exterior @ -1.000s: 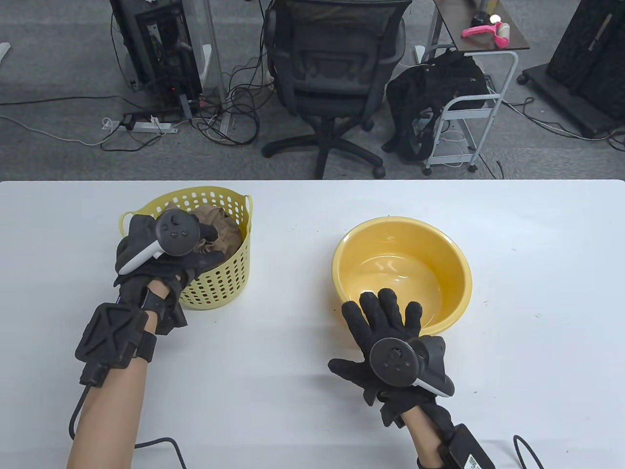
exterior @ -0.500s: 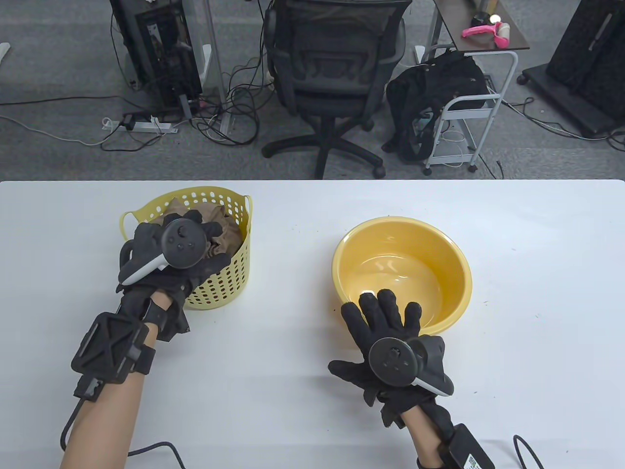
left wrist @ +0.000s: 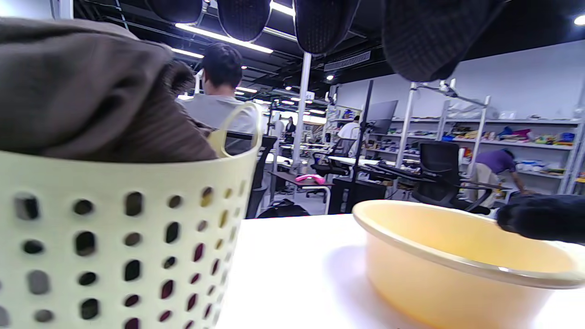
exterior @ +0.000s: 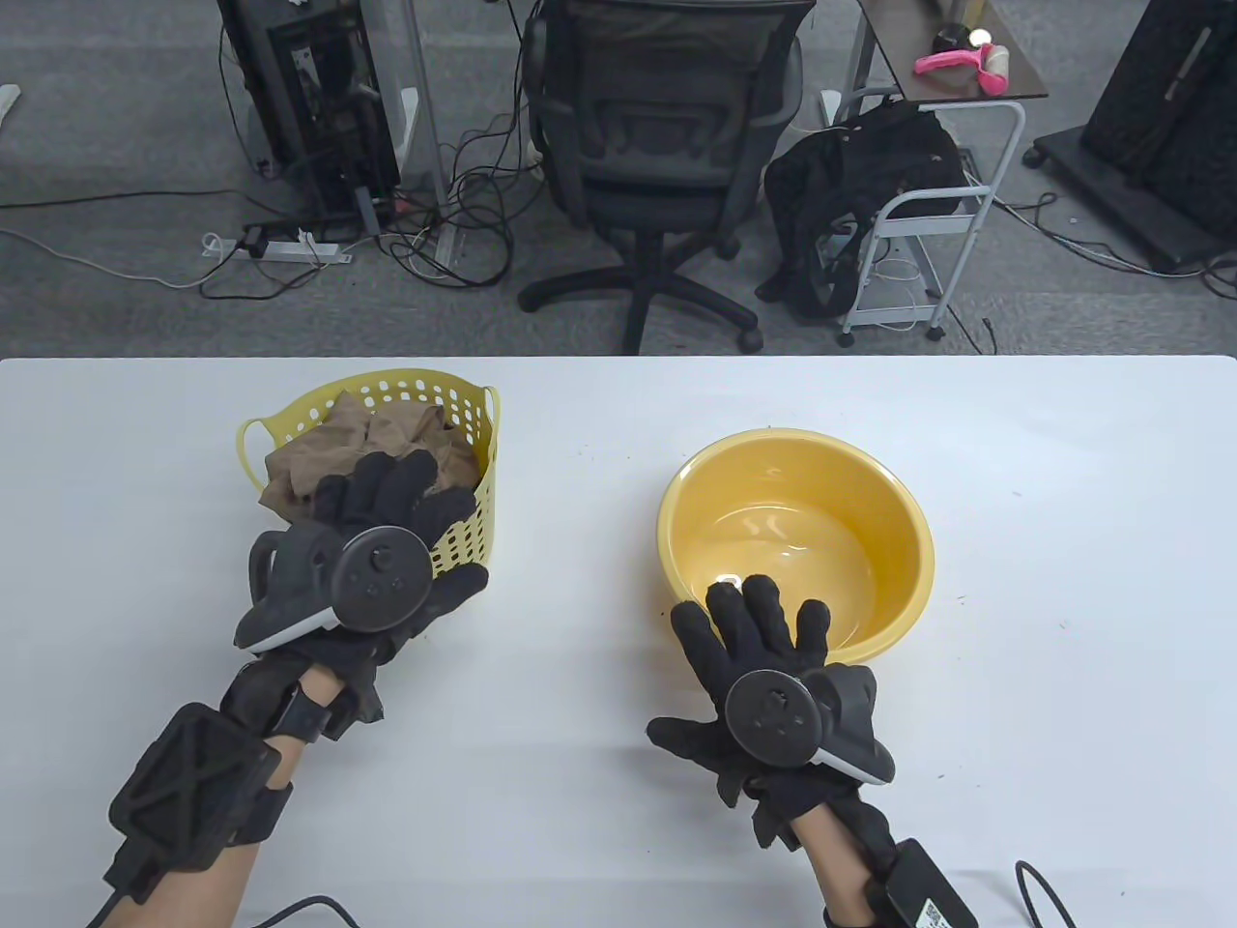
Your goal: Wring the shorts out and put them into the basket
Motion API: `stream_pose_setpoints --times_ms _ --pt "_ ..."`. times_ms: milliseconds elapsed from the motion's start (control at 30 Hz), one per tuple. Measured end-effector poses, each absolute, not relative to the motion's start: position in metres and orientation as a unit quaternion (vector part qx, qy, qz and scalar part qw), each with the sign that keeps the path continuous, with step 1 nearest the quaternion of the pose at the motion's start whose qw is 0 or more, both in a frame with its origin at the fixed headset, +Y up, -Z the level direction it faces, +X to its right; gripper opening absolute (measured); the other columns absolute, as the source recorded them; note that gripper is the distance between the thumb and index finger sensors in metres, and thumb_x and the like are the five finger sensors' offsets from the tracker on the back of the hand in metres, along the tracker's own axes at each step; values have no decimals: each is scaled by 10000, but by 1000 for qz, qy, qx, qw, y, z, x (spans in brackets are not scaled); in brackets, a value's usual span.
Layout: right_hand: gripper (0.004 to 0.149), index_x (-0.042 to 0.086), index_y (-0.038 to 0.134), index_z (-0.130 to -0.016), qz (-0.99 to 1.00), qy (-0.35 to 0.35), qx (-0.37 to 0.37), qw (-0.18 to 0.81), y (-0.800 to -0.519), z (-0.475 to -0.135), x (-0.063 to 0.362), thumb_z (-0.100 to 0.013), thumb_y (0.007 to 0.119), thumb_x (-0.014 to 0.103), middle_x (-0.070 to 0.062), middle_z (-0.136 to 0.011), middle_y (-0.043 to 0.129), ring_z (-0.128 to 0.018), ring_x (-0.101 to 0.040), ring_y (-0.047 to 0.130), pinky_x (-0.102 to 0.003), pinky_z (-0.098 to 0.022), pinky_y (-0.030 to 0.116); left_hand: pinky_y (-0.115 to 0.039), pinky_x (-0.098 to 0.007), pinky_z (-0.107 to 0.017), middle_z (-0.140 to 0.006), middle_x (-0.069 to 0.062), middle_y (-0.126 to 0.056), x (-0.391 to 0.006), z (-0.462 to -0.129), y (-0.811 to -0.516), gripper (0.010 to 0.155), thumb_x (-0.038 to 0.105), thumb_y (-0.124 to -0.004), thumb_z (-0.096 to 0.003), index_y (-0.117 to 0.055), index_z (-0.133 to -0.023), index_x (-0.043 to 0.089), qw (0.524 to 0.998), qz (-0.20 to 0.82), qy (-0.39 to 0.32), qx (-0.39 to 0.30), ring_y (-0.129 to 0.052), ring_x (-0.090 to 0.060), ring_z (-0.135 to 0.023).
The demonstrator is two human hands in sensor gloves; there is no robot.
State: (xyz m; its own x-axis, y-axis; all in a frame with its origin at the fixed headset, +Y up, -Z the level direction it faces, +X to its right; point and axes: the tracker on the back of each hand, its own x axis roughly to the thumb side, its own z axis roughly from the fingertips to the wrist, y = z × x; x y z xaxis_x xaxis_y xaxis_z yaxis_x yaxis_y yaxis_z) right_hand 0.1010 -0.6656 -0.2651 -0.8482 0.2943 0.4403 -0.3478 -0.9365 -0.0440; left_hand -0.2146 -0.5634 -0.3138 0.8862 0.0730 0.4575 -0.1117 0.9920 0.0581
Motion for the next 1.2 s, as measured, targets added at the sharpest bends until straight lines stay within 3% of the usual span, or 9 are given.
stream_pose_setpoints --times_ms 300,500,1200 --pt "1018 134 415 -1125 960 -58 220 163 -666 -264 99 -407 825 727 -285 -1130 378 -1036 -585 284 -840 -608 228 -317 -789 -658 -1240 -283 -341 -195 -289 -594 806 597 -809 -505 -465 -1137 234 958 59 -276 55 -349 -648 -1096" --pt "1021 134 410 -1126 960 -56 222 159 -667 -264 98 -406 825 727 -287 -1133 366 -1036 -586 282 -840 -608 228 -299 -799 -658 -1249 -281 -314 -187 -278 -617 828 645 -761 -502 -441 -1150 242 954 58 -290 58 -315 -655 -1100" --pt "1036 132 382 -1130 962 -40 223 153 -669 -264 95 -407 822 730 -294 -1134 344 -1034 -589 262 -841 -605 218 -280 -810 -652 -1259 -268 -280 -184 -286 -685 871 695 -737 -490 -410 -1164 251 957 68 -282 7 -284 -664 -1099"
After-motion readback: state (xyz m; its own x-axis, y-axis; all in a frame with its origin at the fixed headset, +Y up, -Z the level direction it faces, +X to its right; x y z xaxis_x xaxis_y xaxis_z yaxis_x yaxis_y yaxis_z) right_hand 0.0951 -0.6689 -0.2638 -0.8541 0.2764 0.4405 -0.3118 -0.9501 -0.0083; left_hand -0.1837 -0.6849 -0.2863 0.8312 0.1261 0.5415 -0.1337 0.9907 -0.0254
